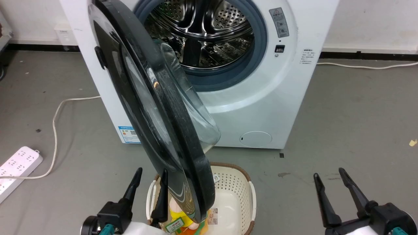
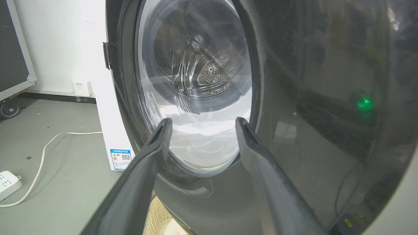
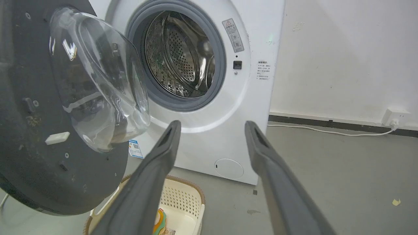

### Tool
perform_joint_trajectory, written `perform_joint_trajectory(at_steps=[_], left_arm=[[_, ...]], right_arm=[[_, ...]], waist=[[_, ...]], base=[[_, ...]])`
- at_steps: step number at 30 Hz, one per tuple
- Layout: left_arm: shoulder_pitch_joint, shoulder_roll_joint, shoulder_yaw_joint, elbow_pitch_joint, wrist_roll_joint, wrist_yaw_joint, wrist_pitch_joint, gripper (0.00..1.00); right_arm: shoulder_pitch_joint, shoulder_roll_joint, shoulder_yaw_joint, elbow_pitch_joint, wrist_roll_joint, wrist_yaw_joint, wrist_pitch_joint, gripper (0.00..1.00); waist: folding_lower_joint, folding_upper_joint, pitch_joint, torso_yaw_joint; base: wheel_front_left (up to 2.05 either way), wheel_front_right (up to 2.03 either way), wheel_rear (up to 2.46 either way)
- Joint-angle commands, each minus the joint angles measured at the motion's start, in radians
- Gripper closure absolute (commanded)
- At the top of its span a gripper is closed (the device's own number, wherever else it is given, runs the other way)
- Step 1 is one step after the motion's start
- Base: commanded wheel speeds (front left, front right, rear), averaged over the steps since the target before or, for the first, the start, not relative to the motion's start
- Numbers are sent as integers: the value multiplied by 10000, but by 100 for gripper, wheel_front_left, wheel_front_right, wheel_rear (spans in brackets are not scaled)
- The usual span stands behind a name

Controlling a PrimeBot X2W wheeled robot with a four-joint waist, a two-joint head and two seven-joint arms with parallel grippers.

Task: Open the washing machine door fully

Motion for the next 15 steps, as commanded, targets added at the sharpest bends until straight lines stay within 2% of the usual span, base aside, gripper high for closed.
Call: perform_joint_trajectory(at_steps=[1,6,7,8,9,15], left_arm=[[65,20,-13,88,63,-60,-53,0],[19,20,-160,645,216,-206,-53,0],[-12,20,-165,708,224,-237,-53,15],[-47,20,-173,743,214,-274,-53,73],[-97,20,-182,723,196,-318,-53,100],[-350,20,216,-474,83,-231,-53,100]], right_arm=[[159,110,-27,-174,-159,8,-60,0],[247,315,97,-373,-443,8,-62,0],[242,343,78,-390,-446,8,-62,0],[237,369,51,-396,-437,8,-63,0],[230,394,20,-397,-426,8,-63,0],[135,488,-67,-371,-334,8,-63,0]], waist=[[0,0,31,-45],[0,0,102,-139],[0,0,119,-149],[0,0,132,-156],[0,0,146,-160],[0,0,229,-168]], base=[[0,0,0],[0,0,0],[0,0,0],[0,0,0],[0,0,0],[0,0,0]])
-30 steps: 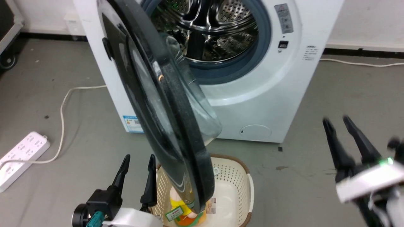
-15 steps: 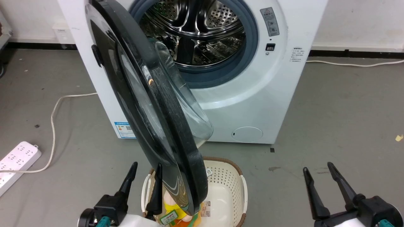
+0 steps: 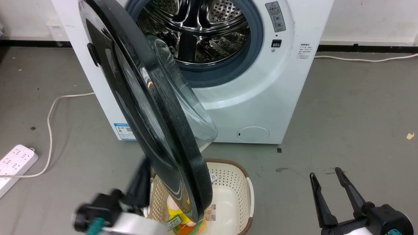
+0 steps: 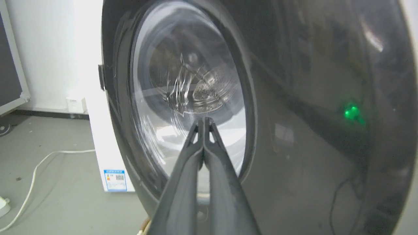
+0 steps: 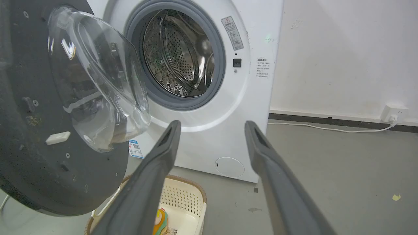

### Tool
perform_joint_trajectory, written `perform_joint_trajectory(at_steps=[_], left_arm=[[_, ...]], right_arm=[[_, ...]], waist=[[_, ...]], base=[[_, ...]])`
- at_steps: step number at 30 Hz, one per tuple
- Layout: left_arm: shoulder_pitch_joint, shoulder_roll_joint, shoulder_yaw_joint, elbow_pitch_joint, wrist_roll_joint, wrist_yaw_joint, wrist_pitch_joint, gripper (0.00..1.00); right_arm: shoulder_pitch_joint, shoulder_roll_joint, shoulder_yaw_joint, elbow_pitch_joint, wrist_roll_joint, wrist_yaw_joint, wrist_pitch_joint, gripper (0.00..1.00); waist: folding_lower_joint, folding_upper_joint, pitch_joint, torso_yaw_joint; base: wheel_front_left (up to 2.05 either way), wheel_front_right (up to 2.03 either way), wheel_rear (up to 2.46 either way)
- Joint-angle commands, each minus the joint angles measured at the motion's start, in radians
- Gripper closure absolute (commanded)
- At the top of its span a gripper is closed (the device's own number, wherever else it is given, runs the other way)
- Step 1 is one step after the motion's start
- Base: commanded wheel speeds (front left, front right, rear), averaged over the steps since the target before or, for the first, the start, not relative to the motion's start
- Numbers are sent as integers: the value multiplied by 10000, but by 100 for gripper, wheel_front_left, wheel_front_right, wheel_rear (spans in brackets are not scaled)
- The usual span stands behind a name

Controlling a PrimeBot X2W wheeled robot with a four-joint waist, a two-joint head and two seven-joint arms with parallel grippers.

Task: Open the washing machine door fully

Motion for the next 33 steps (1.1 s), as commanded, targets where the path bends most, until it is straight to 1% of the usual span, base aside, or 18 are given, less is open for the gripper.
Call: perform_joint_trajectory(at_steps=[1,5,8,10,13,17,20,22,27,33], left_arm=[[-180,18,179,-450,-142,114,-53,100],[-509,18,621,-1840,-756,357,-53,100],[-909,18,893,-2881,-948,478,-53,100],[-1181,18,892,-3519,-945,511,-53,100],[-1453,18,536,-4135,-845,503,-53,100],[-1512,18,-350,-4438,-457,354,-53,100],[-1369,18,-1119,-4472,-593,277,-53,100],[-1150,18,-1667,-4236,-577,143,-43,100],[-597,83,-2957,-3032,-620,-174,881,100],[-408,73,-3738,-1627,-938,-326,1426,100]], right_arm=[[-14,58,-37,-14,80,8,-44,0],[-41,85,-66,22,173,8,-44,0],[-55,98,-53,36,289,8,-45,0],[-48,103,-29,58,305,8,-45,0],[-30,109,10,98,323,8,-45,0],[-21,113,88,174,343,8,-45,0],[-35,115,121,193,390,8,-45,0],[-31,115,117,223,455,8,-45,0],[-6,116,120,323,570,8,-45,0],[-44,117,141,442,622,8,-45,0]], waist=[[-1,0,17,1],[-1,0,51,22],[-1,0,60,27],[-1,0,39,20],[-1,0,2,5],[-1,0,-67,-53],[-1,0,-82,-112],[-1,0,-84,-133],[-1,0,-47,-126],[-1,0,42,-35]], base=[[0,0,0],[0,0,0],[0,0,0],[0,0,0],[0,0,0],[0,0,0],[0,0,0],[0,0,0],[0,0,0],[0,0,0]])
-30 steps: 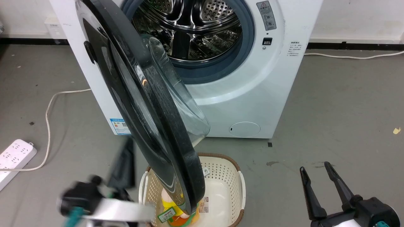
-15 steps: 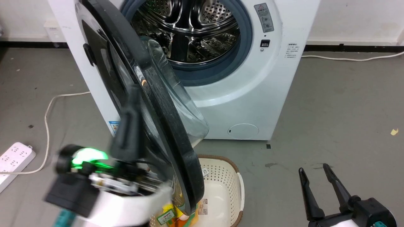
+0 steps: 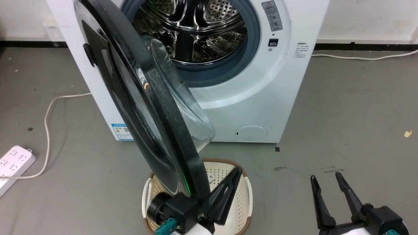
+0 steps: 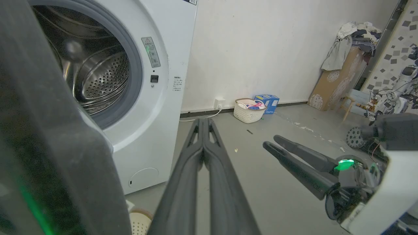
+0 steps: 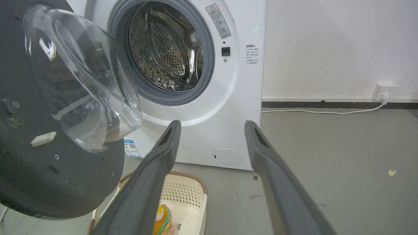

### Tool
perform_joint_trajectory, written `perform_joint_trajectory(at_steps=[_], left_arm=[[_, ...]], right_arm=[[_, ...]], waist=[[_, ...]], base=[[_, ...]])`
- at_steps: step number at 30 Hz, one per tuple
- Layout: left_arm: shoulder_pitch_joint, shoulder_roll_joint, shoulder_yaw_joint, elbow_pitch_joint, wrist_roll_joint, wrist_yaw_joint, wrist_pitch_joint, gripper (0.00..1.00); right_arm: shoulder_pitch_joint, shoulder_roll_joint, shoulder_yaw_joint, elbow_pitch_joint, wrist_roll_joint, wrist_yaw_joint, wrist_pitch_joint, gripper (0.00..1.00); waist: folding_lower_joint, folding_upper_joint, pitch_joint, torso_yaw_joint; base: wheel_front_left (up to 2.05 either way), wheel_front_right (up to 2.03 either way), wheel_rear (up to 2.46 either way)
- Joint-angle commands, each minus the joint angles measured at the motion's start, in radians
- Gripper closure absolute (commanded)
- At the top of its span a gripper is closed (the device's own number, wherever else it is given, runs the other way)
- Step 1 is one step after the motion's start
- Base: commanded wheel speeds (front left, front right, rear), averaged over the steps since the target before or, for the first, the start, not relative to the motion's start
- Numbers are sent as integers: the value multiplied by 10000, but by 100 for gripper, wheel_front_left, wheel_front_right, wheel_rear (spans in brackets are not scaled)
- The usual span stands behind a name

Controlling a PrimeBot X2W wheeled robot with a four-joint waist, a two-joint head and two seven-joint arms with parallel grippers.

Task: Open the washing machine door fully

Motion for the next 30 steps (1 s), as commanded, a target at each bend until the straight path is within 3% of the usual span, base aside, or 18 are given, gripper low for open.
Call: perform_joint_trajectory(at_steps=[1,9,15,30], left_arm=[[61,40,-82,455,-51,-63,118,100],[-301,20,198,2197,-187,382,-372,100],[-456,100,430,2655,-255,426,-811,100],[-39,328,532,2306,-397,705,-848,100]], right_arm=[[-49,46,31,87,75,8,-43,0],[-160,46,130,206,107,8,-43,0],[-120,47,130,308,87,8,-43,0],[48,47,162,597,204,8,-43,0]], waist=[[1,0,51,52],[1,0,219,200],[1,0,161,595],[1,0,-369,2865]], base=[[0,0,0],[0,0,0],[0,0,0],[0,0,0]])
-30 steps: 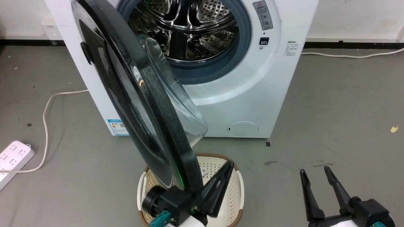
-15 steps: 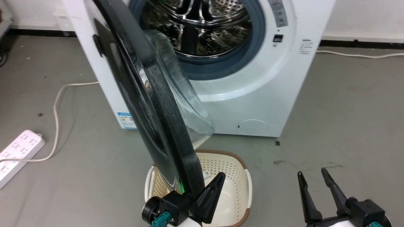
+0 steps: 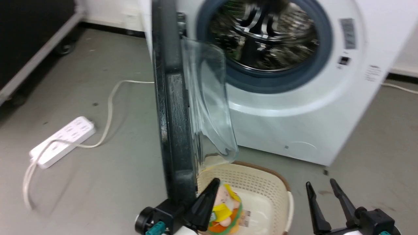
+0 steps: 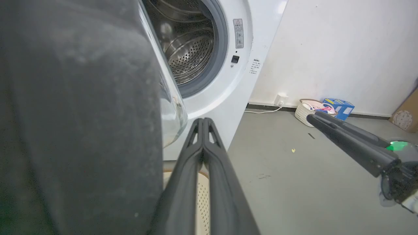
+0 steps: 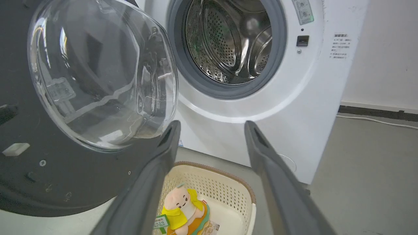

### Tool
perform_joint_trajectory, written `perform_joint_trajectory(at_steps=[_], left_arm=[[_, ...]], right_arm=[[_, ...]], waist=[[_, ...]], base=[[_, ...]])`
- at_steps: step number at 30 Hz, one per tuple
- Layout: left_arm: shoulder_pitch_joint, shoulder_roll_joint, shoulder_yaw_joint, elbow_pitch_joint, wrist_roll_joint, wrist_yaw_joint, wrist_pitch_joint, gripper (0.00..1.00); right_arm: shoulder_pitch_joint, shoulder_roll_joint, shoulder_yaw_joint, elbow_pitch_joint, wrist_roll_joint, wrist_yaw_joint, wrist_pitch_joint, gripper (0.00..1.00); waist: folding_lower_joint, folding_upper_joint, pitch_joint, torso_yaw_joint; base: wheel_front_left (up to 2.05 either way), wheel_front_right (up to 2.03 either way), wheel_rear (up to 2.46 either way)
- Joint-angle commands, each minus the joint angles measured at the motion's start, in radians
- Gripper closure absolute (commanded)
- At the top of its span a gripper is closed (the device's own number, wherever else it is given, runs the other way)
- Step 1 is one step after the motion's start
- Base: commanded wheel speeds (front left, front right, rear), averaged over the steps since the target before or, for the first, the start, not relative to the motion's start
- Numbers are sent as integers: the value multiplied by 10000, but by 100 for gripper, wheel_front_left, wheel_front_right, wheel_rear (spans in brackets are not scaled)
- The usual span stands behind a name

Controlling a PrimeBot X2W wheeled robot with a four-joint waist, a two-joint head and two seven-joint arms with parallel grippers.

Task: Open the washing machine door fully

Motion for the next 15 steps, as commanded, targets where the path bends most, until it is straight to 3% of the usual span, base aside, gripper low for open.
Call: perform_joint_trajectory(at_steps=[1,7,15], left_arm=[[-11,102,228,-93,-67,140,-20,100],[70,242,568,-169,-198,421,-35,100],[-187,654,1687,-97,-579,926,-145,100]], right_arm=[[47,37,52,49,65,10,-43,0],[10,37,151,172,25,10,-43,0],[-116,21,204,253,-129,10,-43,0]], waist=[[1,0,-123,509],[1,0,-76,1049],[1,0,323,1259]], base=[[0,0,0],[0,0,0],[0,0,0]])
